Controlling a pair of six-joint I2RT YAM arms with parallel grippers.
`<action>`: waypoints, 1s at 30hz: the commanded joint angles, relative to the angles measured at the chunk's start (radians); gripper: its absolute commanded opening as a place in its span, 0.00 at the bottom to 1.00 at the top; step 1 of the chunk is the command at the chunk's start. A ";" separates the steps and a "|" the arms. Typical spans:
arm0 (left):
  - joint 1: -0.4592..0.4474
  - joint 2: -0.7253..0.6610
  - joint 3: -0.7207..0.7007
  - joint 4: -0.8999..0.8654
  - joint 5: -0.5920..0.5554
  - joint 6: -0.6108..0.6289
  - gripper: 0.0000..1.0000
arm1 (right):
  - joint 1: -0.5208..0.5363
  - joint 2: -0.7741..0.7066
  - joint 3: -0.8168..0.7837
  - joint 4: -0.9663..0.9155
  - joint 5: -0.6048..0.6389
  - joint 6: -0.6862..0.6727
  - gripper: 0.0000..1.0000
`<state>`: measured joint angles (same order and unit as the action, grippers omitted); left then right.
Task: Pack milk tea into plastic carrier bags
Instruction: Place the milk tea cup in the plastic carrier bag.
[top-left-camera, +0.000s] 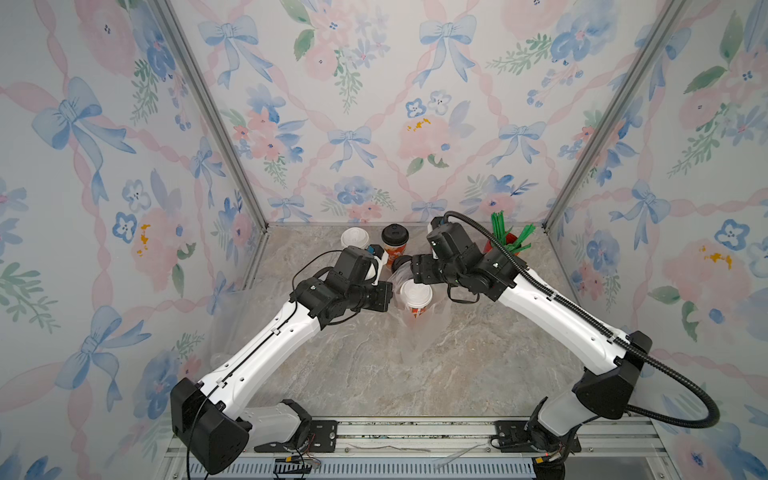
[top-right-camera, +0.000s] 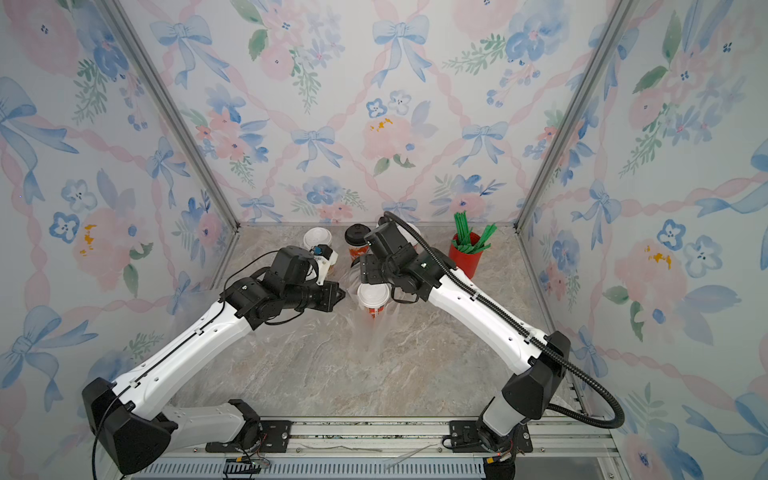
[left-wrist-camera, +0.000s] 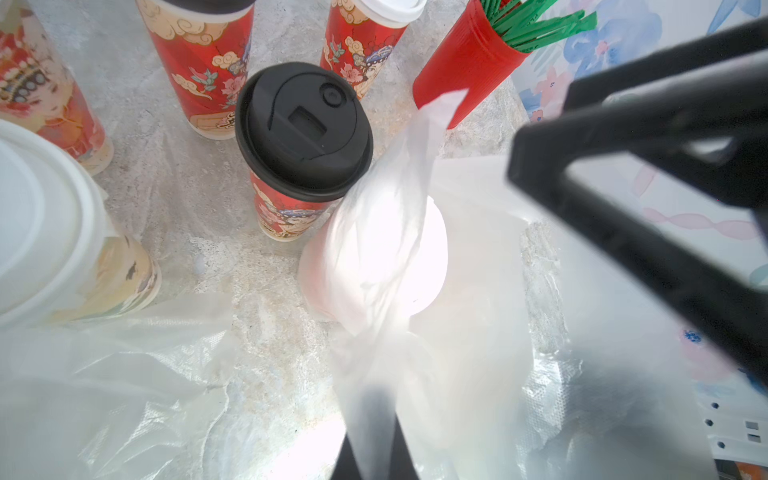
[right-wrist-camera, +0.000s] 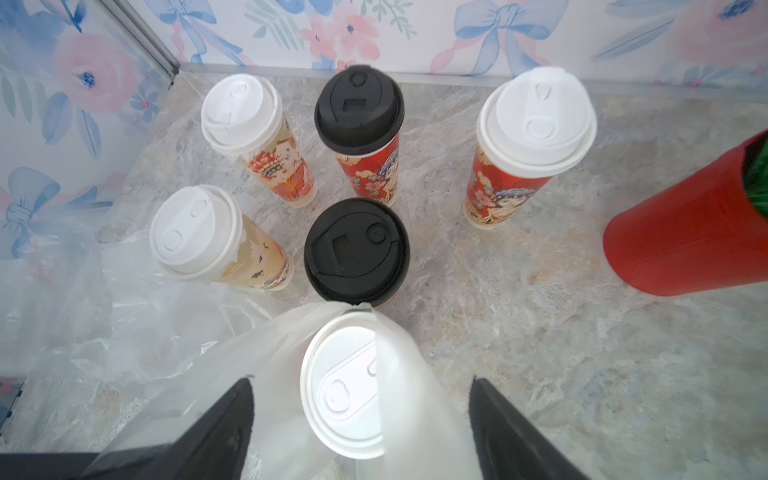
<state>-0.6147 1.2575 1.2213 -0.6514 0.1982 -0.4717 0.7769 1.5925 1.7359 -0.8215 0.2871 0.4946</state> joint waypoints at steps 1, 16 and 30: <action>0.006 -0.007 -0.016 0.012 -0.007 0.007 0.00 | -0.085 0.002 0.025 -0.027 -0.024 -0.061 0.81; 0.011 -0.015 -0.034 0.011 -0.045 0.020 0.00 | -0.304 0.270 0.182 0.092 -0.058 -0.214 0.78; 0.016 0.003 -0.043 0.010 -0.048 0.009 0.00 | -0.349 0.512 0.408 0.063 -0.026 -0.235 0.80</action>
<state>-0.6056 1.2575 1.1782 -0.6502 0.1535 -0.4679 0.4419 2.0670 2.0903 -0.7414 0.2440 0.2752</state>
